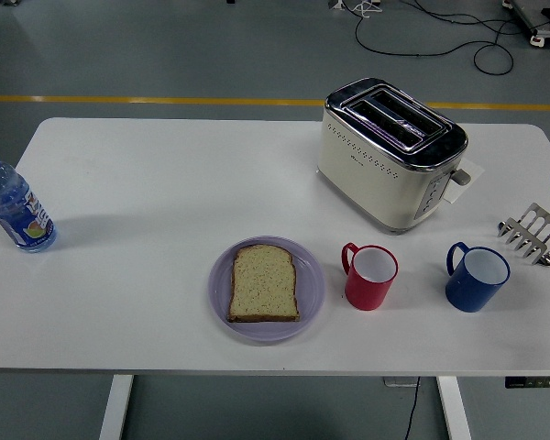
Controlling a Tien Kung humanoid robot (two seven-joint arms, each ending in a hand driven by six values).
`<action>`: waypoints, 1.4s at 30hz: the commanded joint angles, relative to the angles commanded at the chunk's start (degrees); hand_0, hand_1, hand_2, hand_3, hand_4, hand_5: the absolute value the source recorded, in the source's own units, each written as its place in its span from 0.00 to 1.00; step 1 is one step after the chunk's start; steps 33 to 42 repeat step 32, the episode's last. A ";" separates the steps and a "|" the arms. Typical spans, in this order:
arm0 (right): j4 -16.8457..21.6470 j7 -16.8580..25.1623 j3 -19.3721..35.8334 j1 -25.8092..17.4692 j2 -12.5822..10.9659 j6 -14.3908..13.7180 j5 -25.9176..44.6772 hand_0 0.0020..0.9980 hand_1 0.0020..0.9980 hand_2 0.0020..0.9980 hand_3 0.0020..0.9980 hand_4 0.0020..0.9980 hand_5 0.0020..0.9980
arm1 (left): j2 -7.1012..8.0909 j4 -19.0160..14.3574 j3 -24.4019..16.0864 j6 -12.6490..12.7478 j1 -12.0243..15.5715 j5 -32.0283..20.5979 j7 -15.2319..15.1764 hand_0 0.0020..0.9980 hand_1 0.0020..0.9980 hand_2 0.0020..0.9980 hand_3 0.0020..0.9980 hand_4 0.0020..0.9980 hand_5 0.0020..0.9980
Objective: Pick up the cup,pour liquid into bread,place the cup on the desk
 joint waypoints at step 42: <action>-0.13 -0.37 0.90 -0.51 0.75 0.45 -0.03 0.65 0.59 0.63 0.60 0.52 0.27 | 0.29 -0.11 -0.52 -0.01 -0.10 0.68 -0.06 0.65 0.65 0.64 0.53 0.30 0.76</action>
